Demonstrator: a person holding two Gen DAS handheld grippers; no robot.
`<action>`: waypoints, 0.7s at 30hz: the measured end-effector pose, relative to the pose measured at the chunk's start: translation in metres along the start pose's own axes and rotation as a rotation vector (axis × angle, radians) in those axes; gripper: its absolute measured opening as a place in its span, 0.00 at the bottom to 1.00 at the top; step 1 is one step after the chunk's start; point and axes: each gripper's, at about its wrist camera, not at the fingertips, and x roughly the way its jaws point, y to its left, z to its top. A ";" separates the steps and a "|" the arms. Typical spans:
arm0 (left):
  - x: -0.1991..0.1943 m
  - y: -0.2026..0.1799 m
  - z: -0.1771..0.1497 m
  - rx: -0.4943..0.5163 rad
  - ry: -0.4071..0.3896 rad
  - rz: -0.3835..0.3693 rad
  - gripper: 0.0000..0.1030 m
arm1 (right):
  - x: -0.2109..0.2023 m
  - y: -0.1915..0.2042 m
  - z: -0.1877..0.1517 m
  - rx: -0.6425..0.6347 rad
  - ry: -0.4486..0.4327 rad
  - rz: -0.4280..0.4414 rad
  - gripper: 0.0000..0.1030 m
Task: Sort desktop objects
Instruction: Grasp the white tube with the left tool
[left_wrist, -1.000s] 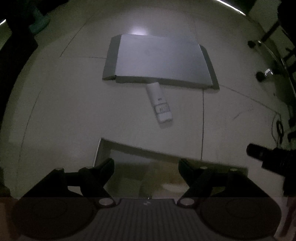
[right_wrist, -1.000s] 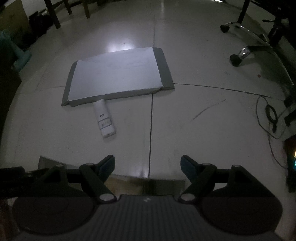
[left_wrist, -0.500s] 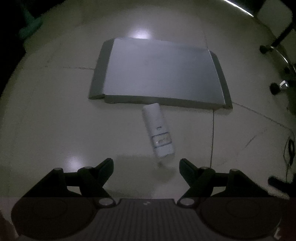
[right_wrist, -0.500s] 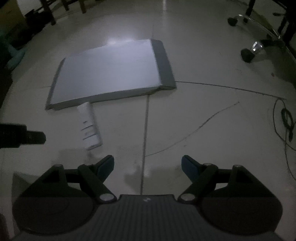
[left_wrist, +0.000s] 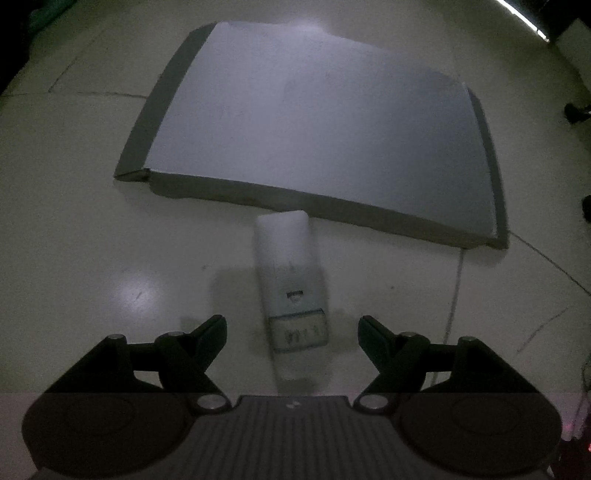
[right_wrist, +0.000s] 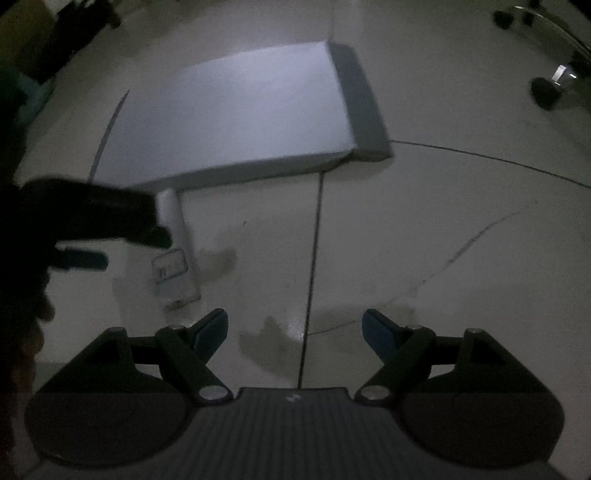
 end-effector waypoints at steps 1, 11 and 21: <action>0.005 -0.002 0.002 0.005 0.000 0.009 0.74 | 0.005 0.002 0.000 -0.018 0.007 -0.012 0.80; 0.045 -0.012 0.006 -0.010 -0.005 0.076 0.74 | 0.021 -0.011 -0.005 0.011 0.005 -0.002 0.80; 0.047 -0.022 -0.002 0.037 -0.098 0.095 0.47 | 0.011 -0.016 -0.010 0.023 -0.035 0.002 0.80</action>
